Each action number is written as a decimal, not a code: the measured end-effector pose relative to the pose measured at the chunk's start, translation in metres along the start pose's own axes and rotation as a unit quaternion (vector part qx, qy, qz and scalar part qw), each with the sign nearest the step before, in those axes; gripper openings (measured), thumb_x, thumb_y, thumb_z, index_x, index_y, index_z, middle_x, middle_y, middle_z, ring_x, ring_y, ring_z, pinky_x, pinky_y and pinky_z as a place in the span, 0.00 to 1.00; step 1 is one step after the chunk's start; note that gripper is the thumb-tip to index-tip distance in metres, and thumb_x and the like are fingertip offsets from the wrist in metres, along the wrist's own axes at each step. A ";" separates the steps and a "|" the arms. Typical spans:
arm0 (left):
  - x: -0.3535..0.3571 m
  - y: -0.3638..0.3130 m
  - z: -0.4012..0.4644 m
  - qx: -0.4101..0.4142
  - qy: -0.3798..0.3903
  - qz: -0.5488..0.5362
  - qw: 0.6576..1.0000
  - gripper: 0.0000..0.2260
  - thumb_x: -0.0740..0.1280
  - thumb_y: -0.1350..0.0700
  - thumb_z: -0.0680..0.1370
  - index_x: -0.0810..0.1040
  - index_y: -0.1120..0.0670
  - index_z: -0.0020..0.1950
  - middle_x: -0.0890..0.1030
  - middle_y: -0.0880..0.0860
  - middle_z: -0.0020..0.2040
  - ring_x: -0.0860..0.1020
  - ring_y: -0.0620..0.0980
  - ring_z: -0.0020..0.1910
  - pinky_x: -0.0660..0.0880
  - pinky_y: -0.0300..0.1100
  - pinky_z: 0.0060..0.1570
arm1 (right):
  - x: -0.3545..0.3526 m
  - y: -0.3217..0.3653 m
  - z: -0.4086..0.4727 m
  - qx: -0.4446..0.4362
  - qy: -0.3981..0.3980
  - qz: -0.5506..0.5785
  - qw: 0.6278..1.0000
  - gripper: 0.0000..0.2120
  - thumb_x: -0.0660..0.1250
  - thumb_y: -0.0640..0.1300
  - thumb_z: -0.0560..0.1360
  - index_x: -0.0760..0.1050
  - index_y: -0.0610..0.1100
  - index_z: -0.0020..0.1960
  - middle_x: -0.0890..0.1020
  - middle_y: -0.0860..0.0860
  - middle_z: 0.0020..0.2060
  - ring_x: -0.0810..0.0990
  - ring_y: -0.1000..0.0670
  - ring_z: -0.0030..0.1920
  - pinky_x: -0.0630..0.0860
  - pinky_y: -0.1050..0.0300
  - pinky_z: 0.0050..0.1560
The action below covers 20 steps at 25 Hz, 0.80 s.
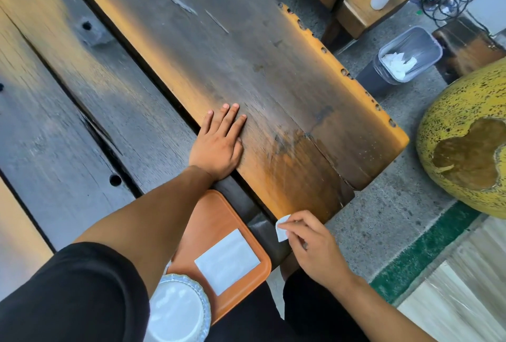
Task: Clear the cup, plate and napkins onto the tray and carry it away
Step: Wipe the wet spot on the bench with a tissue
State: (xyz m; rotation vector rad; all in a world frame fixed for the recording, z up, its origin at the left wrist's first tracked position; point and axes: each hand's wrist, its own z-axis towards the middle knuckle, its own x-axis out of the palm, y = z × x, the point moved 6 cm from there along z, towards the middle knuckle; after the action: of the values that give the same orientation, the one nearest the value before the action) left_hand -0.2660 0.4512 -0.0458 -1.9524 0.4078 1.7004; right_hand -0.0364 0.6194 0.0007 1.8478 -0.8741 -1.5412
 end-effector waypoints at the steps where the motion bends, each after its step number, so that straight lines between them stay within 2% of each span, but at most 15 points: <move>1: 0.001 0.001 -0.001 0.002 0.002 0.004 1.000 0.28 0.52 0.48 0.82 0.61 0.54 0.82 0.59 0.56 0.83 0.56 0.58 0.83 0.52 0.59 0.81 | -0.001 0.002 0.005 0.006 -0.009 -0.001 1.000 0.11 0.69 0.30 0.76 0.84 0.41 0.53 0.77 0.52 0.51 0.80 0.54 0.50 0.80 0.57 0.48; 6: 0.000 0.004 0.002 0.032 0.014 -0.021 0.999 0.28 0.49 0.46 0.83 0.62 0.55 0.82 0.59 0.58 0.83 0.57 0.59 0.82 0.53 0.59 0.81 | 0.009 0.022 0.029 -0.016 -0.015 -0.024 0.999 0.13 0.70 0.29 0.75 0.85 0.41 0.55 0.76 0.49 0.52 0.79 0.54 0.49 0.80 0.59 0.49; 10: -0.002 0.026 -0.011 0.103 0.029 -0.008 0.994 0.28 0.49 0.44 0.85 0.59 0.54 0.83 0.57 0.57 0.83 0.55 0.57 0.83 0.52 0.55 0.82 | 0.032 0.047 0.048 -0.043 0.006 -0.039 0.998 0.12 0.70 0.30 0.76 0.84 0.40 0.57 0.77 0.48 0.52 0.78 0.53 0.51 0.80 0.59 0.50; 15: -0.001 0.046 -0.037 0.119 0.030 0.000 0.992 0.26 0.49 0.45 0.86 0.57 0.52 0.84 0.57 0.55 0.84 0.54 0.55 0.83 0.51 0.54 0.82 | 0.059 0.081 0.064 -0.069 -0.001 -0.039 0.997 0.10 0.69 0.32 0.76 0.83 0.40 0.56 0.79 0.49 0.52 0.78 0.56 0.54 0.76 0.67 0.56; 20: -0.002 0.060 -0.050 0.144 0.028 0.007 0.989 0.26 0.50 0.46 0.86 0.59 0.53 0.83 0.59 0.56 0.83 0.56 0.57 0.83 0.52 0.56 0.81 | 0.098 0.102 0.068 -0.100 0.061 -0.051 0.992 0.09 0.69 0.34 0.78 0.82 0.39 0.57 0.79 0.48 0.53 0.78 0.55 0.51 0.72 0.72 0.57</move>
State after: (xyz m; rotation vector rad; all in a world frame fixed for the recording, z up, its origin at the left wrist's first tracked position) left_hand -0.2577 0.3741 -0.0512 -1.7910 0.6497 1.5035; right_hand -0.1043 0.4780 0.0086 1.8406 -0.5564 -1.4996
